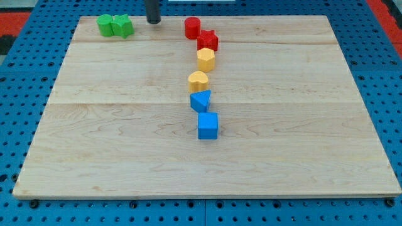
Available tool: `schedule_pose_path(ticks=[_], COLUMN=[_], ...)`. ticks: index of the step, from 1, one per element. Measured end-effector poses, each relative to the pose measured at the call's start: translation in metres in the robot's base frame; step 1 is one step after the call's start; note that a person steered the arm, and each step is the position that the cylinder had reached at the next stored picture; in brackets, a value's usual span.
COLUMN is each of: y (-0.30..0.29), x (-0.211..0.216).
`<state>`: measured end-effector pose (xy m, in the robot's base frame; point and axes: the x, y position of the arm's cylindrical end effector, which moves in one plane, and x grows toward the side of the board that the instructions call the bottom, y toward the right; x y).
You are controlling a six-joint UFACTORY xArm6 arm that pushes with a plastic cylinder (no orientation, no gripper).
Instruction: Push red circle right a bit
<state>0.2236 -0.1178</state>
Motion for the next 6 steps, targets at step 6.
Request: schedule_pose_path(ticks=[6], y=[-0.003], x=[0.009])
